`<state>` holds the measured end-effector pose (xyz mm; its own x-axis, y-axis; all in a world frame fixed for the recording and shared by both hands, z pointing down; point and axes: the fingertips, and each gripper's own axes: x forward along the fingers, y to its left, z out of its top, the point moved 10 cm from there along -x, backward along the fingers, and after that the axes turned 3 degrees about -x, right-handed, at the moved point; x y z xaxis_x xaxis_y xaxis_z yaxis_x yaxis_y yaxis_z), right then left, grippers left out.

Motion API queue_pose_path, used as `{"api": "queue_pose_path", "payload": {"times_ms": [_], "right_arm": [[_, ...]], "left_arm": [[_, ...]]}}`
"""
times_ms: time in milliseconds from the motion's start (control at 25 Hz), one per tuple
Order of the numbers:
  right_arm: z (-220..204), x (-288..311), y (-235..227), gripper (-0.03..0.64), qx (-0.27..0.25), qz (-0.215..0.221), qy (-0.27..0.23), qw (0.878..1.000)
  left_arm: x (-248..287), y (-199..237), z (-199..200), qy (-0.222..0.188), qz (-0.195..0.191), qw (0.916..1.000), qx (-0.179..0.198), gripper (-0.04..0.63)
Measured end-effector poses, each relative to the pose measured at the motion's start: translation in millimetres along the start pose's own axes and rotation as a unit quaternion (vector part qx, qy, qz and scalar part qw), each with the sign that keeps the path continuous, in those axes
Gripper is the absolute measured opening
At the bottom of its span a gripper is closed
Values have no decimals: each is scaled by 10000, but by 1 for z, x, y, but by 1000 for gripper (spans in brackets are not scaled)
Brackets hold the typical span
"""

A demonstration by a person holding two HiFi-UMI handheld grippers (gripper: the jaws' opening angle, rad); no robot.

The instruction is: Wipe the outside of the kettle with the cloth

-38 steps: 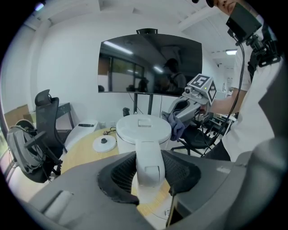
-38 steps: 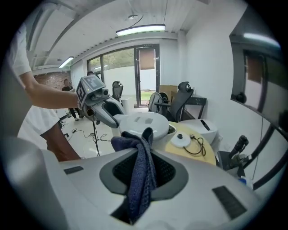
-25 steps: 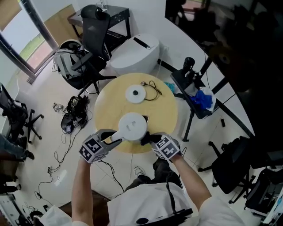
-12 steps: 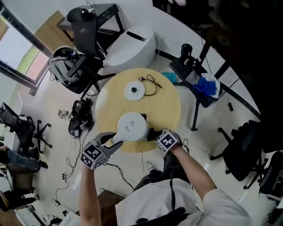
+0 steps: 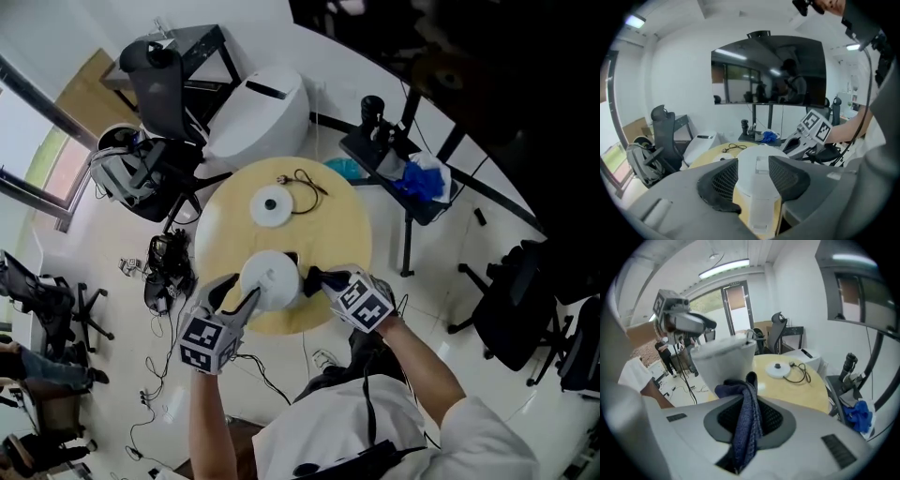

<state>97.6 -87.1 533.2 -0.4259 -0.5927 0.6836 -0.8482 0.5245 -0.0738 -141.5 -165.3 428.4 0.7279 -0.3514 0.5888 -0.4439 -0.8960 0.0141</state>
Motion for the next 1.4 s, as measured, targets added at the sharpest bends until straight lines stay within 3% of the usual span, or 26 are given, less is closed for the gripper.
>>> {"api": "queue_pose_path", "payload": {"times_ms": [80,200,320,400,920,1240,1400], "right_arm": [[14,-16,-1,67,121,-44,-327,9994],[23,-33,-7,67,481,76,-883,9949],[21,-31,-20,67,1482,537,-1398,9776],[10,-20,-24,67,1997,824,-1462,9654],[-29,42,-23,67,1629,686,-339,9837],[-79,109,-43,67,2073,580,618,9746],[-85,124,-50,67,1896,590,849,9764]], "left_arm": [[8,-7,2,222,253,9994,-33,186],[18,-14,-3,455,299,9984,-174,186],[25,-19,-4,620,280,9975,-194,182],[27,-21,-6,634,268,9974,-230,169],[27,-23,-2,866,192,9959,-178,169],[28,-23,0,966,199,9949,-213,169],[28,-25,1,1026,269,9940,-279,169]]}}
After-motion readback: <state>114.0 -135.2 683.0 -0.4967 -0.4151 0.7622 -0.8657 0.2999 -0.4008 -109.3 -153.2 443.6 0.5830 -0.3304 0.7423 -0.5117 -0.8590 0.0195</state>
